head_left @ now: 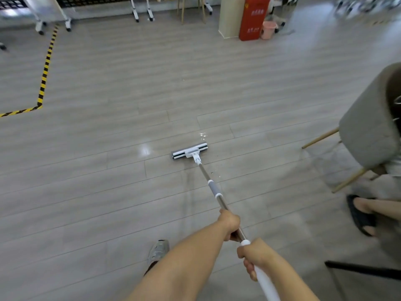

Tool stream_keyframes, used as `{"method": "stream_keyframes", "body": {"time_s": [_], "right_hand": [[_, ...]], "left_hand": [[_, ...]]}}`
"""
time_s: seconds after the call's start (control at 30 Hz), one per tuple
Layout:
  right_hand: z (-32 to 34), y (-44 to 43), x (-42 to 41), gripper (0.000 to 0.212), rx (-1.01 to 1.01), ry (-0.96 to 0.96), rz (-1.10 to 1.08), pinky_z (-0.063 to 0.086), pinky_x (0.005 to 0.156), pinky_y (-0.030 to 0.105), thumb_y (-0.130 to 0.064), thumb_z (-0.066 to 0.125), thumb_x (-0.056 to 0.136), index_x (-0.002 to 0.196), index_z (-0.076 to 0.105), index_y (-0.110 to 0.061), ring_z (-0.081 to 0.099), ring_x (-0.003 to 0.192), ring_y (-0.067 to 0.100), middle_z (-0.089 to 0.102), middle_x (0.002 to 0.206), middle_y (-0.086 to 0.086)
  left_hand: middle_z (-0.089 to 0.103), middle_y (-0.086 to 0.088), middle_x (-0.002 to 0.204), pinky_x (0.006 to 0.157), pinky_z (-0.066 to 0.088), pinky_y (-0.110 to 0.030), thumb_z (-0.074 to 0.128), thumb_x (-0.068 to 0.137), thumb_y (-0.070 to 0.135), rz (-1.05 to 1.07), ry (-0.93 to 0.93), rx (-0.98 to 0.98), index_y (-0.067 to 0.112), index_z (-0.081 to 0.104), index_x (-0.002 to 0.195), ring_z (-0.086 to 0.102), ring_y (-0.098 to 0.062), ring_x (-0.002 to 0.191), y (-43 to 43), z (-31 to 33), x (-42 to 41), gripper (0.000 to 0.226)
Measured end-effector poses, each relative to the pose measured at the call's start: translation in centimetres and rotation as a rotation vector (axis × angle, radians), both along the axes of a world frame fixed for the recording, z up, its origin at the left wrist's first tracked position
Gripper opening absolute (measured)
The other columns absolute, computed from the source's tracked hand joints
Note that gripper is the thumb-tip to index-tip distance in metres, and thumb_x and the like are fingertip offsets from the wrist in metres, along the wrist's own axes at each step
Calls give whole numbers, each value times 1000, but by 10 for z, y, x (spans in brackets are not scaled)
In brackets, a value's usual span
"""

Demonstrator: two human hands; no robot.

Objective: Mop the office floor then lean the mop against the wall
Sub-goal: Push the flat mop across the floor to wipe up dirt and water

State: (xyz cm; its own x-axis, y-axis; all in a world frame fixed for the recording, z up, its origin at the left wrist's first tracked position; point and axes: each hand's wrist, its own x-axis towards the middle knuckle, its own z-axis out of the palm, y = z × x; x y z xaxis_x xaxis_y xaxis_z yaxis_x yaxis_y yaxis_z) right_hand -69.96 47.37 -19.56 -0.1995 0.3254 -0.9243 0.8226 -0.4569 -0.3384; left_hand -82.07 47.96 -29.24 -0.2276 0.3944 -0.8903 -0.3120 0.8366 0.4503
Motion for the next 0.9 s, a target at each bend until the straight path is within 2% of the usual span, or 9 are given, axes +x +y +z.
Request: {"method": "stream_keyframes", "body": {"time_s": [0.2,0.4,0.57,0.77,0.9], "right_hand": [[-4,21,8,17,-32,10,30,37,40,23,4,51,85,100,51,10,43,36,23,48,47,13],[-11,58,-34,14,-66,32,-23,36,43,23,6,47,86,99,50,7,42,36,21,47,49,12],[-21,109,-109,21,-115,28,-14,40,43,26,3,46,85,105,52,6,44,36,21,48,48,11],[-14,210,-218,14,-78,61,29,40,44,27,3,47,84,93,56,8,44,37,23,49,51,14],[-13,268,-305,20,-108,50,50,41,43,27,3,46,83,101,52,10,45,36,24,48,47,14]], "left_hand": [[63,-16,105,43,52,-30,37,94,15,18,66,-35,14,19,148,64,-24,66,20,2,10,57],[61,-13,99,46,54,-31,37,96,16,7,74,-49,16,21,148,63,-23,69,57,-2,-29,55],[59,-13,90,62,57,-40,40,99,14,21,77,-48,11,36,131,59,-23,68,106,0,-105,32],[56,-12,90,50,50,-34,38,100,13,31,69,-41,12,35,127,58,-23,67,204,0,-215,27],[57,-16,94,52,54,-38,40,98,13,39,61,-82,9,35,128,60,-26,66,263,-2,-302,30]]}}
